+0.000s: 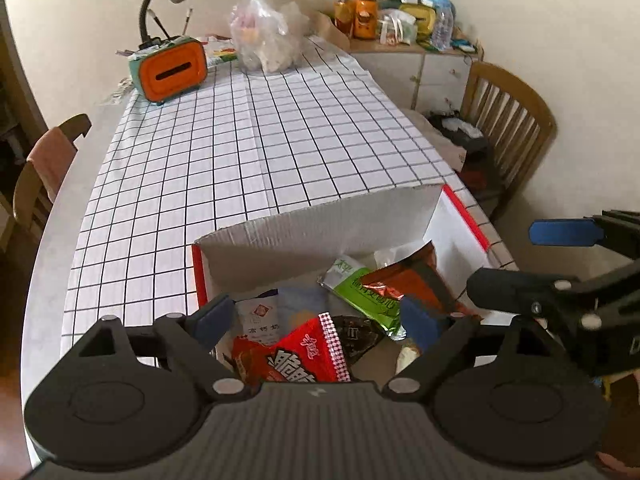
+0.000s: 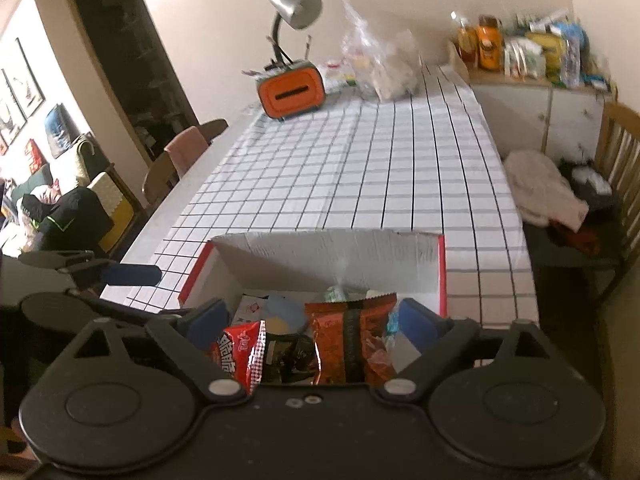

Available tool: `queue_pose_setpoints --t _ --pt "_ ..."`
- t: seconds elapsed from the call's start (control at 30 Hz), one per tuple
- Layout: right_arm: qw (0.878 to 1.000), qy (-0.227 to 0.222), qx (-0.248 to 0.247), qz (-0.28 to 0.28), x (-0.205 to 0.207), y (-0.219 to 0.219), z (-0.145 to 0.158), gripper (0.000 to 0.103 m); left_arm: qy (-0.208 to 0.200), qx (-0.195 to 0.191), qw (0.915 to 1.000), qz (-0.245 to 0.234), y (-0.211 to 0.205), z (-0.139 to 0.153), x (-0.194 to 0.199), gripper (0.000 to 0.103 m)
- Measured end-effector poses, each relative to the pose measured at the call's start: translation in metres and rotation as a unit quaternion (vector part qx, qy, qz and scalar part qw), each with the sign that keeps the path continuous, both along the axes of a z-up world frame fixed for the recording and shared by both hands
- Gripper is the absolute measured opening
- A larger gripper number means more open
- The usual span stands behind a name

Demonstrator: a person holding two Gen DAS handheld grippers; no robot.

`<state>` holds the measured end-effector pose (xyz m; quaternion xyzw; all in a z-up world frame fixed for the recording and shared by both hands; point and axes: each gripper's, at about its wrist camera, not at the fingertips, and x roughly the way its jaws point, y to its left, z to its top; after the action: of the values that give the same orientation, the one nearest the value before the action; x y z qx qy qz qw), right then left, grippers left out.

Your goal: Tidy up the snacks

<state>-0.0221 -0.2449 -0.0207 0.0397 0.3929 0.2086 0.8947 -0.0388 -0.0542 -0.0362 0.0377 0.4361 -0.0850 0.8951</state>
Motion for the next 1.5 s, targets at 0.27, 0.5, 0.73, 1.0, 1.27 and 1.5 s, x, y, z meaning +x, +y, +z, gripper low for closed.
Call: queue_pose_setpoints --t 0.27,0.5,0.73,1.0,1.27,1.5 --pt "0.999 -0.035 0.006 0.006 -0.022 -0.007 0.012 0.103 -0.012 0.002 0.9994 0.034 -0.003 0.012 -0.024 0.097" --pt "0.999 -0.049 0.009 0.016 -0.041 -0.008 0.018 0.103 -0.012 -0.009 0.9969 0.077 0.003 0.017 -0.039 0.099" --pt "0.997 -0.07 0.008 0.023 -0.057 -0.007 0.025 0.103 -0.021 -0.01 0.995 0.097 0.004 0.022 -0.058 0.099" --pt "0.998 -0.058 0.023 0.014 -0.067 -0.016 0.023 0.103 -0.033 -0.004 0.9951 0.094 -0.009 0.028 -0.071 0.099" --pt "0.998 -0.057 0.034 -0.015 -0.075 -0.027 0.022 0.103 -0.028 -0.002 0.9963 0.08 -0.019 0.028 -0.078 0.099" --pt "0.997 -0.059 0.047 -0.026 -0.078 -0.034 0.021 0.103 -0.019 -0.004 0.997 0.074 -0.024 0.025 -0.079 0.099"
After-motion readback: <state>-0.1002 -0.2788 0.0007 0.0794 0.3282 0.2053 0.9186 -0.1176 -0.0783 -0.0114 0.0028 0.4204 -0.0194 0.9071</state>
